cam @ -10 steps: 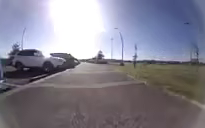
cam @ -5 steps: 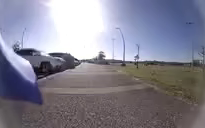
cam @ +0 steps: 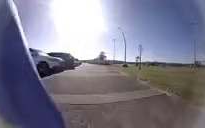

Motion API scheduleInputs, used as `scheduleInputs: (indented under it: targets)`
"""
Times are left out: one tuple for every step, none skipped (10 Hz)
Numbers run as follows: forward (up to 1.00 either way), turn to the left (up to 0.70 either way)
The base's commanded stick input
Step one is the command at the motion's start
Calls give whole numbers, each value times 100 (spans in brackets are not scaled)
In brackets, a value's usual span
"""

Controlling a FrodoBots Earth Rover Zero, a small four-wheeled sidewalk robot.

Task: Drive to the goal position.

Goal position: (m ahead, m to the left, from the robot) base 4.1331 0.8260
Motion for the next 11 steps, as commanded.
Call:
scheduleInputs:
  targets:
    - [100,0]
    - [100,0]
    - [100,0]
    - [100,0]
    - [100,0]
    - [100,0]
    - [100,0]
    - [100,0]
    - [100,0]
    - [100,0]
    - [100,0]
